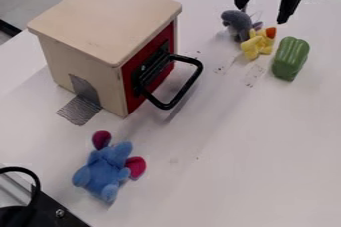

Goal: Open the draw

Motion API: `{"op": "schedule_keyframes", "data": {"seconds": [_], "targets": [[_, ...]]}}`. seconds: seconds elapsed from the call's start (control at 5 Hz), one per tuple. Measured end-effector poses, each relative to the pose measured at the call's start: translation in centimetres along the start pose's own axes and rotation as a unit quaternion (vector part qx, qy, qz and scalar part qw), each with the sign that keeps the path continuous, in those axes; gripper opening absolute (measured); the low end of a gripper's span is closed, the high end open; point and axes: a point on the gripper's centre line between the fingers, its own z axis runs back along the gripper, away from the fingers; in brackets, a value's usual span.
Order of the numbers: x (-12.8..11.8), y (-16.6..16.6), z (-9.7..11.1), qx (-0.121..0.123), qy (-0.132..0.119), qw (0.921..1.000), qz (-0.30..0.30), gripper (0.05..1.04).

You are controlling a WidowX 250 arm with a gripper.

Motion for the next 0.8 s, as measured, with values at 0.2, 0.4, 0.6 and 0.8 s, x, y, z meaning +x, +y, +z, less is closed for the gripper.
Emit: {"op": "schedule_keyframes", "data": {"seconds": [0.2,0.4,0.6,0.8], "targets": [[-0.4,0.0,-1.6,0.002,0.022,0.9998,0.0,1.001],[-2.8,0.5,-3.9,0.014,0.056,0.9983,0.004,1.001],[-4.9,1.4,-3.9,0.018,0.046,0.9988,0.001,1.001],[-7.0,2.4,-3.7,0.016,0.03,0.9994,0.001,1.001]]}}
